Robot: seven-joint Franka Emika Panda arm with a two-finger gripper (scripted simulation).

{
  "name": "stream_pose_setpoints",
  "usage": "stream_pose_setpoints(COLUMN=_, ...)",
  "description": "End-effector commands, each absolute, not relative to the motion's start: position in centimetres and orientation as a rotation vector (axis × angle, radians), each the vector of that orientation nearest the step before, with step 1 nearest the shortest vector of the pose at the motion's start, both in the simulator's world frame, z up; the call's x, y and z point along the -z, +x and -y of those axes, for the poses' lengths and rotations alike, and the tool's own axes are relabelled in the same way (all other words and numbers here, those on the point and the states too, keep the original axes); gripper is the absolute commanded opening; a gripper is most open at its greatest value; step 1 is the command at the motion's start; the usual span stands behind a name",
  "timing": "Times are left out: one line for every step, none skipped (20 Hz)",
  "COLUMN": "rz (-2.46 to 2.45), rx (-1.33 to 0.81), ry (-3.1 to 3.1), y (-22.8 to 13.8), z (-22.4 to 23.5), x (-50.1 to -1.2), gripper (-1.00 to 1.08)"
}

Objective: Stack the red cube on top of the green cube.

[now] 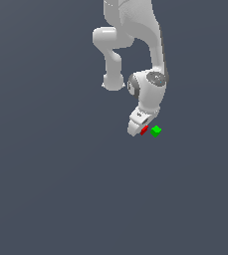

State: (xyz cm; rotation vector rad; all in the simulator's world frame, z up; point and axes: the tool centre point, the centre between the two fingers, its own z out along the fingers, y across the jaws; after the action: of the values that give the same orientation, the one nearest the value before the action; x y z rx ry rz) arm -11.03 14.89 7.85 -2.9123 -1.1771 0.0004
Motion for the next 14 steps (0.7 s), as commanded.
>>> stream_pose_setpoints(rz=1.175, rx=0.001, ry=-2.913, y=-11.8, z=-17.3, x=-7.4, gripper=-1.0)
stream_pose_setpoints(rz=1.175, rx=0.001, ry=-2.913, y=-12.1, z=-18.2, x=-7.3, gripper=-1.0)
stream_pose_setpoints(rz=1.175, rx=0.001, ry=-2.913, y=-12.3, z=-19.0, x=-7.1, gripper=-1.0)
stream_pose_setpoints(rz=1.175, rx=0.001, ry=-2.913, y=-12.5, z=-19.7, x=-7.0, gripper=-1.0)
stream_pose_setpoints(rz=1.174, rx=0.0, ry=-2.913, y=-12.7, z=-20.4, x=-6.9, gripper=-1.0)
stream_pose_setpoints(rz=1.174, rx=0.0, ry=-2.913, y=-12.9, z=-21.0, x=-6.7, gripper=-1.0)
stream_pose_setpoints(rz=1.174, rx=0.0, ry=-2.913, y=-13.0, z=-21.6, x=-6.6, gripper=-1.0)
stream_pose_setpoints(rz=1.174, rx=0.0, ry=-2.913, y=-13.2, z=-22.2, x=-6.5, gripper=-1.0)
stream_pose_setpoints(rz=1.174, rx=0.0, ry=-2.913, y=-13.3, z=-22.6, x=-6.4, gripper=-1.0)
stream_pose_setpoints(rz=1.174, rx=0.0, ry=-2.913, y=-13.4, z=-23.0, x=-6.4, gripper=-1.0)
stream_pose_setpoints(rz=1.174, rx=0.0, ry=-2.913, y=-13.5, z=-23.4, x=-6.3, gripper=-1.0)
stream_pose_setpoints(rz=1.174, rx=0.0, ry=-2.913, y=-13.6, z=-23.7, x=-6.3, gripper=-1.0)
stream_pose_setpoints(rz=1.174, rx=0.0, ry=-2.913, y=-13.6, z=-23.9, x=-6.2, gripper=-1.0)
stream_pose_setpoints(rz=1.174, rx=0.0, ry=-2.914, y=-13.7, z=-24.1, x=-6.2, gripper=-1.0)
